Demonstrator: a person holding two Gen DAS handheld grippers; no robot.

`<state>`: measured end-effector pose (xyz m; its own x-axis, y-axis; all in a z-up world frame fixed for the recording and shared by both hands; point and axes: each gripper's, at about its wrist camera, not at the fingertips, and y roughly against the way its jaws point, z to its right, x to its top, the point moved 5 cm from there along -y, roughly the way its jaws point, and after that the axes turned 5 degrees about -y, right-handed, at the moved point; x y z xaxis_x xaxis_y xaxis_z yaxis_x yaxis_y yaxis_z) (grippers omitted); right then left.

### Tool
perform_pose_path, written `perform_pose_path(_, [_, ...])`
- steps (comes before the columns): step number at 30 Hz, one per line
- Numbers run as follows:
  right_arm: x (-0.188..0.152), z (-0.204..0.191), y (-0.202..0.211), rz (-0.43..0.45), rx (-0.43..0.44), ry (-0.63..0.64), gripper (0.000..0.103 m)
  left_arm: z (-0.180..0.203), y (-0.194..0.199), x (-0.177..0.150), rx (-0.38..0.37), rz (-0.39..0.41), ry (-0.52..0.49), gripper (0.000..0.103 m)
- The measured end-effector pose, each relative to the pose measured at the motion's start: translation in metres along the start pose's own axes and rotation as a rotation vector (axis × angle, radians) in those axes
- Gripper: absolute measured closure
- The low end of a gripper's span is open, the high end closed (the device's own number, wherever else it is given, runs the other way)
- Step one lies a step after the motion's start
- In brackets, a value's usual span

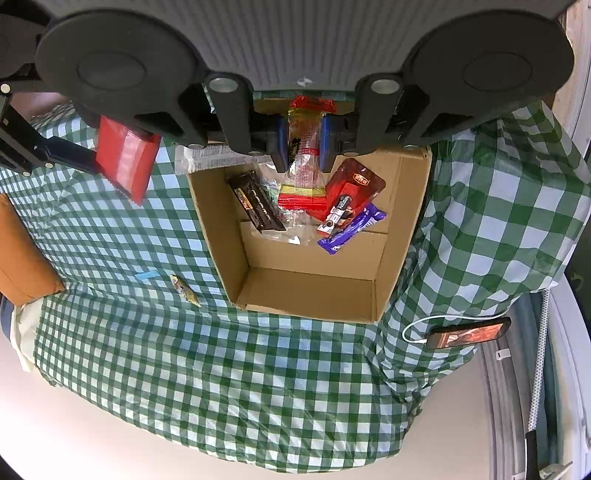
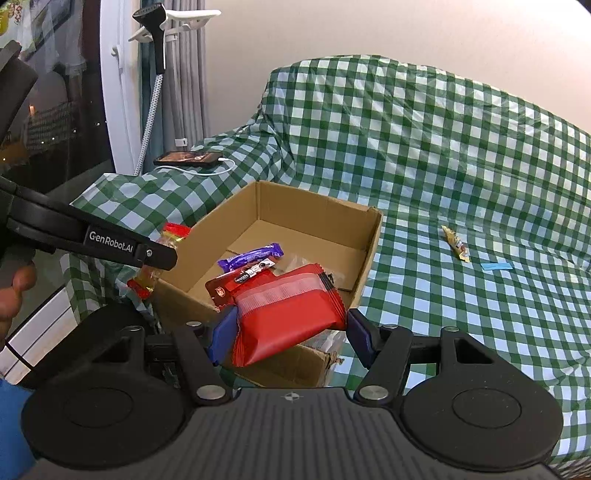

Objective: Organize snacks
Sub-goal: 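Carry the candy stick and red packet with both tools over the box, then lower both tools into the box and open them to release the items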

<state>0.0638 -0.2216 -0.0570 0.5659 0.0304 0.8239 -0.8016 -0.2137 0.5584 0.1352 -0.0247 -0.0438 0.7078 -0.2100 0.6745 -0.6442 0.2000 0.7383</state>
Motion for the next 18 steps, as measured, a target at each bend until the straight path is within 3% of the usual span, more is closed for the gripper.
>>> perform_pose_path(18, [0.035,0.007,-0.092,-0.078,0.025,-0.036,0.037,-0.032,-0.086,0.04,0.032,-0.084,0.033,0.084])
